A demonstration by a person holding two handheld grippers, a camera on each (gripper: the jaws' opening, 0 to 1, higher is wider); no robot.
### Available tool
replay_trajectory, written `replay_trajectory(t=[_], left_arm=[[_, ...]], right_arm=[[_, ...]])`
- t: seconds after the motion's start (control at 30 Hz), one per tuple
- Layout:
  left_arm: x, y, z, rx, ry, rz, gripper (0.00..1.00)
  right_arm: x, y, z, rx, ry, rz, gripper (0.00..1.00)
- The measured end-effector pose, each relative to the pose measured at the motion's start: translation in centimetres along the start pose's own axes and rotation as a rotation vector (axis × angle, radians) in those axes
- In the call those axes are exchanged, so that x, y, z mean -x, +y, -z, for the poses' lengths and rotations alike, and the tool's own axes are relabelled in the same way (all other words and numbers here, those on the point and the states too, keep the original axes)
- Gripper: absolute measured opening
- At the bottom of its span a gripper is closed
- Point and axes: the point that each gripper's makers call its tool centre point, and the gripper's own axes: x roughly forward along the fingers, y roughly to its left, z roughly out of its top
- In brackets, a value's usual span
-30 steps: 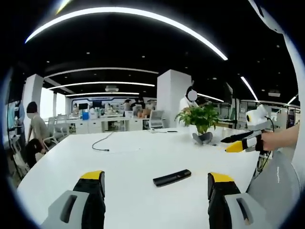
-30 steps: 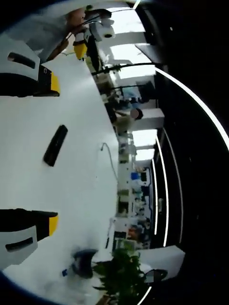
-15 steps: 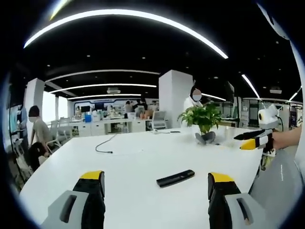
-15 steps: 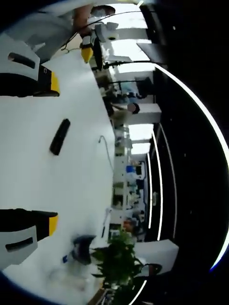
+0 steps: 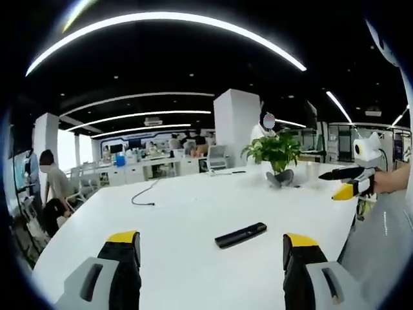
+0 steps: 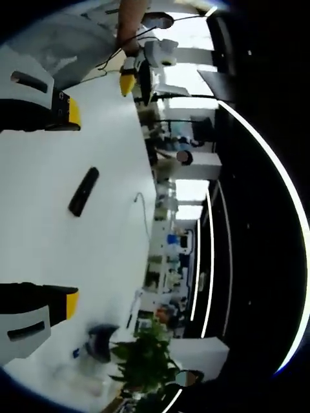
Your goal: Press the specified remote control buttons in sequence, fully releasing each button before pressing the next.
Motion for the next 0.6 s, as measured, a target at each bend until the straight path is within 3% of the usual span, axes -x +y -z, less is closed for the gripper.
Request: replay_trajectory(t=[0.27, 0.43, 0.6], left_arm=[[0.3, 1.1, 0.3, 0.067, -0.011, -0.007, 0.94], [0.3, 1.9, 0.7, 0.12, -0.001, -0.023, 0.94], [0.5, 2.6, 0.7, 0.139, -0.02, -0.03, 0.94]], right_arm=[[-0.2, 0.2, 0.6, 0.021, 0.029, -0.002, 0.99], [-0.6, 0.0, 1.7, 0.037, 0.091, 0.01, 0.99], [-0.5, 0.5, 1.3, 0.028, 0.069, -0.008, 0.99]])
